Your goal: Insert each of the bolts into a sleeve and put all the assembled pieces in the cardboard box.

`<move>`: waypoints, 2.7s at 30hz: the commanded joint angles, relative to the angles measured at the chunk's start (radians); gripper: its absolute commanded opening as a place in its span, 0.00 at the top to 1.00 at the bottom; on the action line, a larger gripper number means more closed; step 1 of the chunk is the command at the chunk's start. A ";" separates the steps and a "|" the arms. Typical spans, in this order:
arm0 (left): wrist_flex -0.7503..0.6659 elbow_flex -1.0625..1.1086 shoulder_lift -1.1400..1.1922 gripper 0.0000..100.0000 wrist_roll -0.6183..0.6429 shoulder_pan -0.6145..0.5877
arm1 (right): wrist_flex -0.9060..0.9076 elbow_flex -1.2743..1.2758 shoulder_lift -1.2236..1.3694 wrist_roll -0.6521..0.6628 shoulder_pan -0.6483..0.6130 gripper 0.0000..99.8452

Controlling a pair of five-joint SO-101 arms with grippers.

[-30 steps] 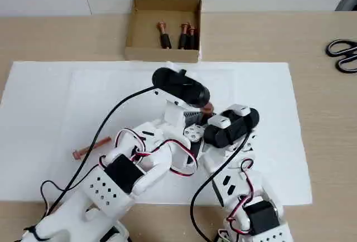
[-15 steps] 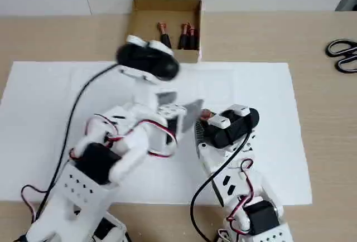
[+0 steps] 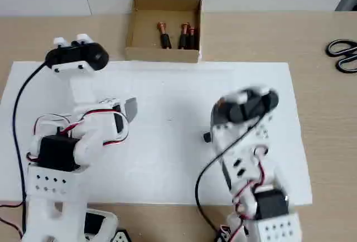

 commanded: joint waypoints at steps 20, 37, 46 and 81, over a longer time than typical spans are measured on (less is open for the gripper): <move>0.086 -0.024 -0.021 0.81 -0.011 -0.025 | -0.518 -1.761 1.991 0.008 -0.025 1.00; 0.084 0.033 -0.021 0.81 -0.011 -0.020 | -0.226 -2.440 2.531 0.008 -0.071 0.78; 0.084 0.027 -0.021 0.81 -0.011 -0.020 | 0.018 -2.763 2.531 0.009 -0.067 0.78; 0.160 0.033 -0.021 0.81 -0.009 -0.017 | 0.957 -1.884 1.214 0.002 -0.008 0.78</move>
